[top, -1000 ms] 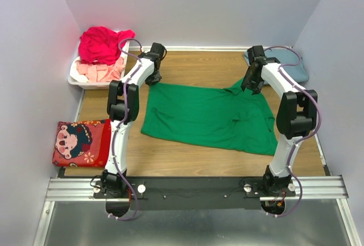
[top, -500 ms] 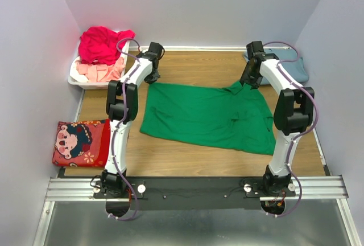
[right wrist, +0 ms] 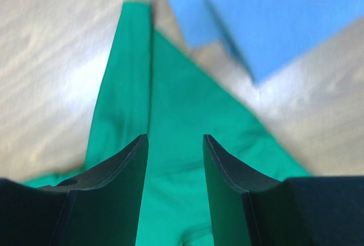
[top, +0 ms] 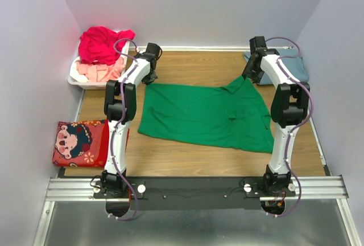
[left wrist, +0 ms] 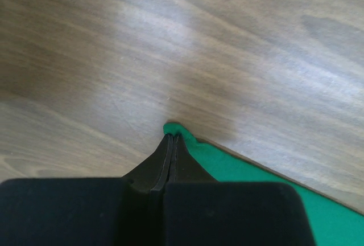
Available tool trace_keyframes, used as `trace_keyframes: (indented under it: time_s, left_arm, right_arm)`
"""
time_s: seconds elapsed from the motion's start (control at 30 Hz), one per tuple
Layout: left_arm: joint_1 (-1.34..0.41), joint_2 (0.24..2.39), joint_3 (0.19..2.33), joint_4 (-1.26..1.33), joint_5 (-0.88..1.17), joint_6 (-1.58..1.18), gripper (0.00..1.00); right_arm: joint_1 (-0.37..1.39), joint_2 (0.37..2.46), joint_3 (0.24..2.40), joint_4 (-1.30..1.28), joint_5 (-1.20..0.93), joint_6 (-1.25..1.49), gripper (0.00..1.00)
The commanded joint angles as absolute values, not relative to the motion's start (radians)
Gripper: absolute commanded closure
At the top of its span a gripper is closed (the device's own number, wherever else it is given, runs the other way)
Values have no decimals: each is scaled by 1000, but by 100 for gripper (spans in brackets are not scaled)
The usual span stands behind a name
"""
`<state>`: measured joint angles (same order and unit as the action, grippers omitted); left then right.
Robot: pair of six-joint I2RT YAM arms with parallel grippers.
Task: Fold and stack the t-shirts
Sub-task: Fold the tshirt
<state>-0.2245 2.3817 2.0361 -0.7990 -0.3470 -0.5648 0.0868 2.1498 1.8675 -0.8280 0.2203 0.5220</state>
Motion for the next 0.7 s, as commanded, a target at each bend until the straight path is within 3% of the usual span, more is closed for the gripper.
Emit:
trace_keyframes:
  time_s: [0.0, 0.4, 0.67]
  left_arm:
    - [-209, 2341, 1994, -847, -382, -548, 100]
    - [-209, 2333, 1967, -831, -348, -537, 100]
    - [-209, 2332, 1957, -828, -344, -535, 100]
  right_arm:
    - [64, 2297, 1986, -825, 265, 508, 48]
    - [61, 2486, 2236, -738, 284, 500, 51]
    - [63, 2503, 2250, -727, 272, 512, 51]
